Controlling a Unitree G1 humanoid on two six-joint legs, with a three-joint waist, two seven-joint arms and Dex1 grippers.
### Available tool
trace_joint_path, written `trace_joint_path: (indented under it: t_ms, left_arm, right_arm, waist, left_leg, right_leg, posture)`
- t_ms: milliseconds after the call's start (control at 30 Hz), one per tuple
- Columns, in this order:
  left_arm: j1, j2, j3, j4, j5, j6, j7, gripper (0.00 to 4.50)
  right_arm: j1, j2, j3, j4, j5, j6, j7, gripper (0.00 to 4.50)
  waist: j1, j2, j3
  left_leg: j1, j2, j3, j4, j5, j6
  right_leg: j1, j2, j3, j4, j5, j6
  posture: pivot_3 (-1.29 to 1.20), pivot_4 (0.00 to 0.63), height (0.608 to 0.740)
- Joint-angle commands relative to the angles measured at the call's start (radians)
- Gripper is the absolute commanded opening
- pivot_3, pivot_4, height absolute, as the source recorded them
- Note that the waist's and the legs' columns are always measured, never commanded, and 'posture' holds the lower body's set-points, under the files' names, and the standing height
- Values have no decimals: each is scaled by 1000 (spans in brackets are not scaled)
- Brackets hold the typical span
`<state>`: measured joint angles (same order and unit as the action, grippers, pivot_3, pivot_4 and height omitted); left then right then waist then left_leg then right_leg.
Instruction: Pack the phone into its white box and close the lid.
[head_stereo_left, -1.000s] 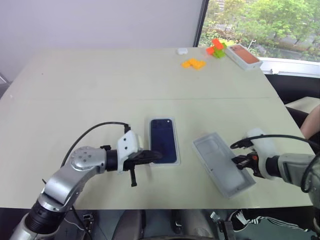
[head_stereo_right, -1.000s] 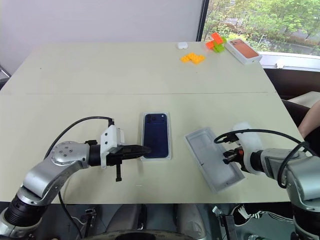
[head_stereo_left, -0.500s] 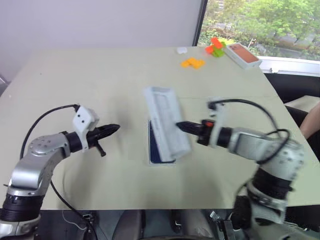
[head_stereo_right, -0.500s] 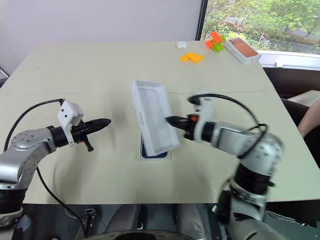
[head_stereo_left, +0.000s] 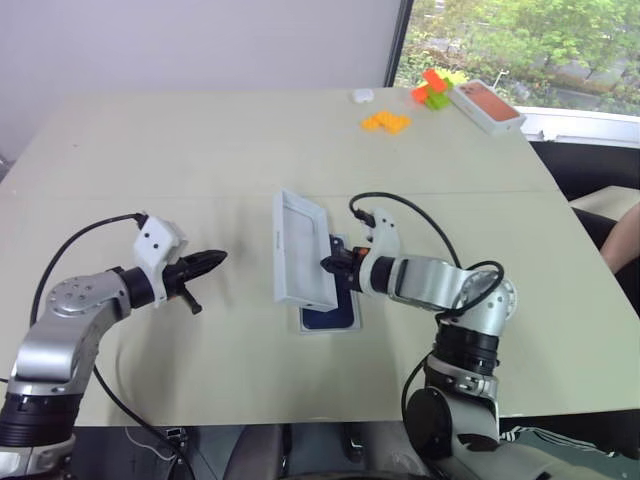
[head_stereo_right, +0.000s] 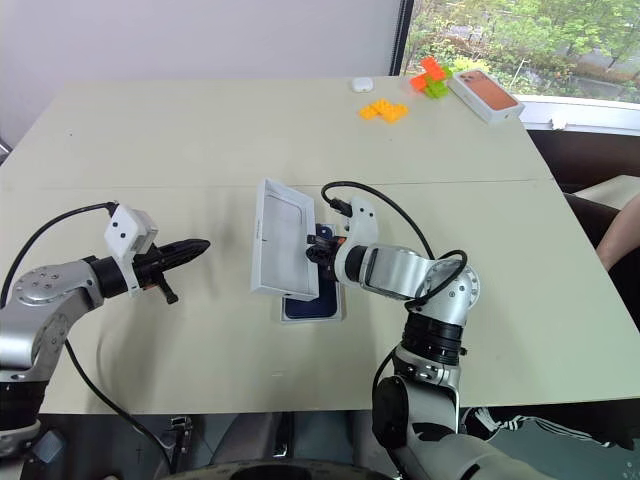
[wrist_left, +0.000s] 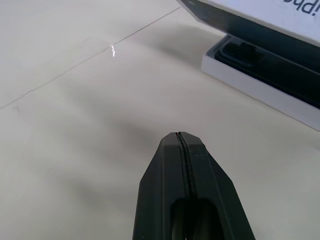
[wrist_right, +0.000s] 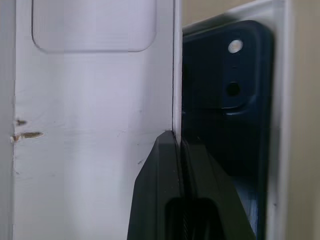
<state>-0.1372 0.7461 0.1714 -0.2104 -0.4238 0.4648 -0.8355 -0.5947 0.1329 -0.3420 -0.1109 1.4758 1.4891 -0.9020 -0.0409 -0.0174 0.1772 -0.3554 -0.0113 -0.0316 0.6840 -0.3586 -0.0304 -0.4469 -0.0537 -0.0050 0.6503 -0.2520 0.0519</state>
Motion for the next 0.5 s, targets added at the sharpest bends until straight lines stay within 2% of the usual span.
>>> trace_joint_path:
  t_ms: [33,200,367,500]
  left_arm:
    - [-9,-3,3,-18,3,-17,2,0]
    - [-26,-22,-25,-15,12,-21,2,0]
    - [-56,-71,-60,-46,-20,14,9,0]
    - [-51,-130,-95,-95,-50,42,20,0]
  right_arm:
    - [32,50,147,-19,232,-118,-103,34]
    - [48,-101,316,-33,430,-276,-186,34]
    - [-6,-347,433,-102,358,-241,-73,34]
    - [14,-416,488,-129,406,-300,-14,34]
  waist:
    - [-6,0,0]
    - [-6,0,0]
    - [-1,0,0]
    - [-4,0,0]
  left_leg:
    - [0,0,0,0,0,0]
    - [1,4,0,0,0,0]
    - [0,3,0,2,0,0]
    - [0,5,0,1,-1,2]
  right_leg:
    - [0,1,0,0,0,0]
    - [0,4,0,0,0,0]
    - [2,3,0,-3,1,3]
    - [1,5,0,-3,1,3]
  posture:
    - [0,150,740]
    - [0,150,740]
    - [0,150,740]
    - [0,150,740]
